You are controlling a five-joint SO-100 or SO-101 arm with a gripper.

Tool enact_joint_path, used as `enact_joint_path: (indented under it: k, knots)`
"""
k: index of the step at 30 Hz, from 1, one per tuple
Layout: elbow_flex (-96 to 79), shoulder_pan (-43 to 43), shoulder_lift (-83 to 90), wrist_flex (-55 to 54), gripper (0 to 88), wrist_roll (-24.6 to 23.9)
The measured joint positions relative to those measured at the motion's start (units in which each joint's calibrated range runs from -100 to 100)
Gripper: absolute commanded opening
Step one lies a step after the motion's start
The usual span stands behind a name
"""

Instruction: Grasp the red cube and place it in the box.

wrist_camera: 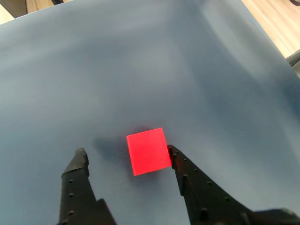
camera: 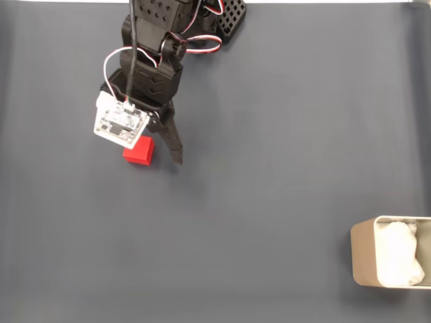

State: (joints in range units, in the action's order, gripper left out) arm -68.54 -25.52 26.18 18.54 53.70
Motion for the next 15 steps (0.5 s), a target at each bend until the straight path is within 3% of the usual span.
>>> enact_joint_path:
  k: [15]
  knots:
    - [0.00, 0.59, 0.00, 0.00, 38.9, -0.24]
